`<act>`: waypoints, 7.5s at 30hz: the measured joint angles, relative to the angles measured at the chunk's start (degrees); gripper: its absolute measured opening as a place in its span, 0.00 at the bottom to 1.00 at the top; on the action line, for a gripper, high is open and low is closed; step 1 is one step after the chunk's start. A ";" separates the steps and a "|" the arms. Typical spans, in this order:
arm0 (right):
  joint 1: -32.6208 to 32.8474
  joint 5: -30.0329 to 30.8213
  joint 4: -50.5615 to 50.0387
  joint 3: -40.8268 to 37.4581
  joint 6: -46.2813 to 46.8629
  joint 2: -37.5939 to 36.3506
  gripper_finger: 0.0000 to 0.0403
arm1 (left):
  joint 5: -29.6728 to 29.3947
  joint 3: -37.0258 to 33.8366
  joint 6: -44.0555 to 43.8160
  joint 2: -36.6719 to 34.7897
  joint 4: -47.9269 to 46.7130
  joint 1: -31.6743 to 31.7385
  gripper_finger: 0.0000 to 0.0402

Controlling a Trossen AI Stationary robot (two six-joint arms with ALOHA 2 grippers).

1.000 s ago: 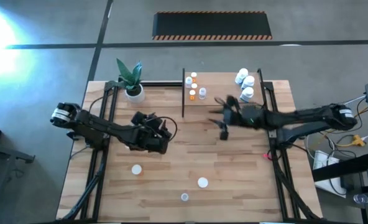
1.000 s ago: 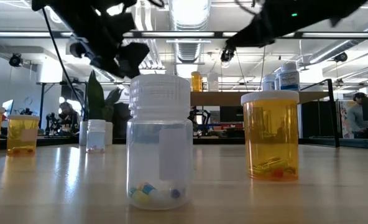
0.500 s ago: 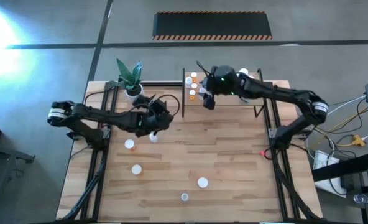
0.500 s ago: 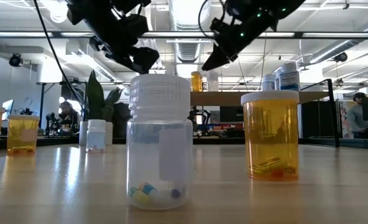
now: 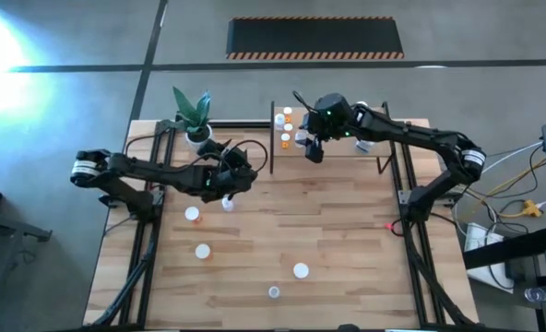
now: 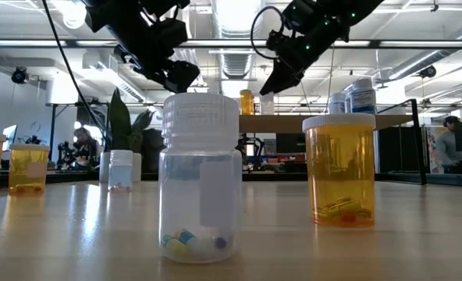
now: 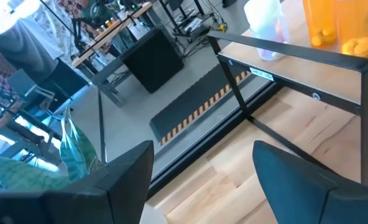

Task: Pick and place medicine bottles onto shelf by color
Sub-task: Adjust the transparent pill bottles on the shelf, then put the big orange pill bottle on the shelf

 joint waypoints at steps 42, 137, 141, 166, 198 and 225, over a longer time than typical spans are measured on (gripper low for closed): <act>-19.85 -7.69 -3.65 2.56 -0.11 -1.30 0.67 | 0.26 -0.07 0.58 0.07 2.88 0.22 0.64; -6.99 7.58 -6.52 -4.24 15.01 -7.42 0.36 | 1.34 -0.72 -0.01 0.00 3.94 0.81 0.64; -6.99 7.63 -6.37 -4.04 13.56 -7.24 0.45 | 1.75 -0.72 0.00 0.00 4.34 0.81 0.64; 15.02 -9.88 4.31 -23.52 8.55 -25.92 0.61 | 46.83 0.90 -25.73 -16.86 -38.93 -7.68 0.64; 18.96 -9.40 7.02 -35.91 10.21 -34.65 0.57 | 54.03 -12.59 -34.51 -5.15 -40.00 -18.40 0.63; 23.93 -7.20 -5.82 -38.77 29.82 -44.27 0.57 | 59.16 39.24 2.38 26.41 -30.80 -9.30 0.42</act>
